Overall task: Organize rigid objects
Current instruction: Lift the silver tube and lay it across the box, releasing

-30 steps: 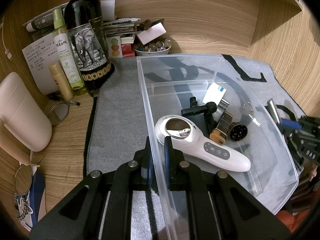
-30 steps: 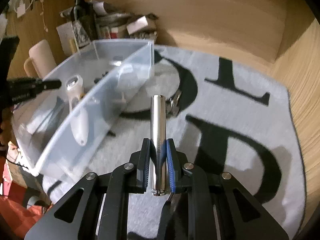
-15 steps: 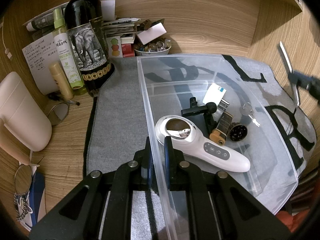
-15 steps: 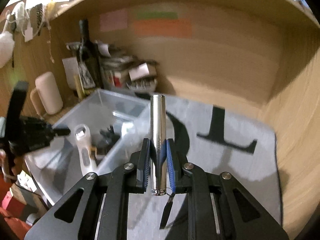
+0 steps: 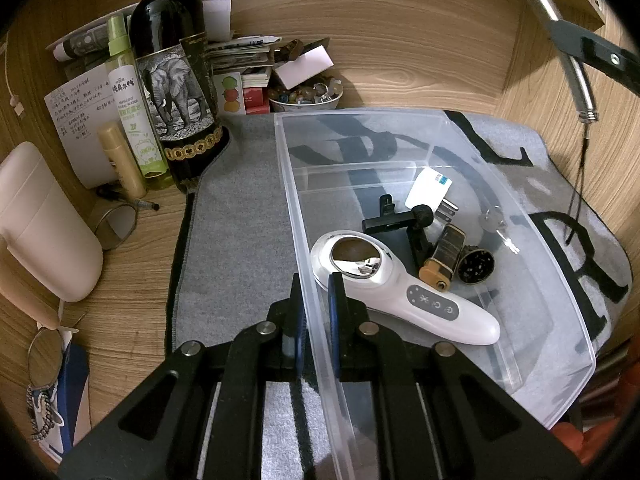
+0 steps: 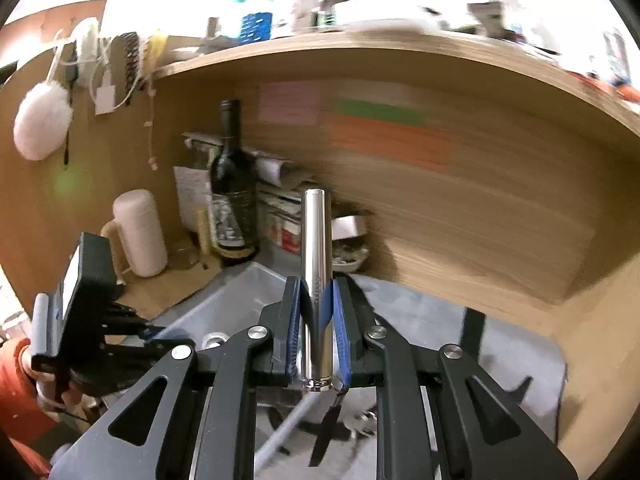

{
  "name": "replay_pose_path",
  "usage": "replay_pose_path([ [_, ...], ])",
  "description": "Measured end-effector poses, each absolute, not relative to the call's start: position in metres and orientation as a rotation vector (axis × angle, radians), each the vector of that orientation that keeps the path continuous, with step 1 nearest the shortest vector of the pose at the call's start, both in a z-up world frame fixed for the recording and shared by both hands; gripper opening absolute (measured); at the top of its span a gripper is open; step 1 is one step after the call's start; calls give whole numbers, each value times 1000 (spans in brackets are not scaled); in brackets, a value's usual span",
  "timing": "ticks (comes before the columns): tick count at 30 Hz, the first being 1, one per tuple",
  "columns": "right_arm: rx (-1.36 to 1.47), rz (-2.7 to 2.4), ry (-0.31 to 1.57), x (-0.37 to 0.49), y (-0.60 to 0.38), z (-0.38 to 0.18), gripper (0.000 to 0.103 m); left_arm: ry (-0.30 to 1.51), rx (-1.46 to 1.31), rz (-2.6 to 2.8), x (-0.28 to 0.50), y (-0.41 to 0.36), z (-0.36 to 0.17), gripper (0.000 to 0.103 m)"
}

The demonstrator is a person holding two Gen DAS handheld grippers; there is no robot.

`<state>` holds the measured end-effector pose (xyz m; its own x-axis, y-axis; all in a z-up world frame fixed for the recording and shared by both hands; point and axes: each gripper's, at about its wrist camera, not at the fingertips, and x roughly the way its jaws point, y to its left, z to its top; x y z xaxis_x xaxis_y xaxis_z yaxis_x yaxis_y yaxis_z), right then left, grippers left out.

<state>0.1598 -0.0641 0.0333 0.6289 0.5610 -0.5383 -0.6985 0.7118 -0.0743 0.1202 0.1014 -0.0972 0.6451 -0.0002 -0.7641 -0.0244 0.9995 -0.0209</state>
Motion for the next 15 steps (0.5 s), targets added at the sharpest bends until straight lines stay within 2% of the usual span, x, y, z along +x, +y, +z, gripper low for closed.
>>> replay_pose_path([
  [8, -327, 835, 596, 168, -26, 11, 14, 869, -30, 12, 121, 100, -97, 8],
  [15, -405, 852, 731, 180, 0, -31, 14, 867, -32, 11, 120, 100, -97, 8],
])
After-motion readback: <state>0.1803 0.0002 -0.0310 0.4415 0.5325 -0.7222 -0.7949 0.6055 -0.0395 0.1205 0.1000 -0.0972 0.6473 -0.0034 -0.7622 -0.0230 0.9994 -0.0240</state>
